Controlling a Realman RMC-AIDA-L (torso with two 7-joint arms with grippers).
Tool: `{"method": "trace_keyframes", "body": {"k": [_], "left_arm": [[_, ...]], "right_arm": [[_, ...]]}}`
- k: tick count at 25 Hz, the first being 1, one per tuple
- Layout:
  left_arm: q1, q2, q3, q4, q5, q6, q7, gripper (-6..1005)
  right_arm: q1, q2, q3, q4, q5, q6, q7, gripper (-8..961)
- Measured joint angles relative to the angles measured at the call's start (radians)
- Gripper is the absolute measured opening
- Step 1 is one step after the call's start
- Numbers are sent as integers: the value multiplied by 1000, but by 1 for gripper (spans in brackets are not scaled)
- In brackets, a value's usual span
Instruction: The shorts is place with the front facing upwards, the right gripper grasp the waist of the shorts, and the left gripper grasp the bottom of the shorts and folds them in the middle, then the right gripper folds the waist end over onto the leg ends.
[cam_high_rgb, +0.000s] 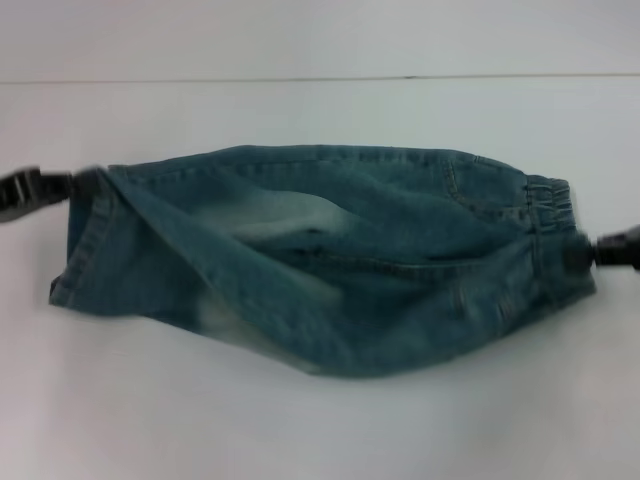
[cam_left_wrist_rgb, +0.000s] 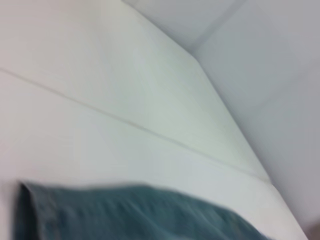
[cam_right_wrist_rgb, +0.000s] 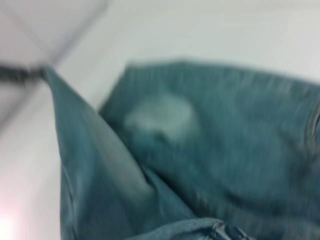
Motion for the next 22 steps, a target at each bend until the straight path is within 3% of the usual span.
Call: {"method": "trace_keyframes", "body": {"k": [3,7,16,22], "left_arm": [[-26,6,4,-46,-17,-133,-3,6],[-45,3,11,-88,-31,-293,9,8],[-48,-10,85,-115,-31,-490,41,10],[-38,-27,110,-118,-31,-570,45,12]], "right_arm": [[-12,-22,87,129,96,77,8,77],[-40,-24,149,212,236,176,9,91],[-28,37,138,243,310,415,-63,121],[6,69,109,245,315,543,-232,142]]}}
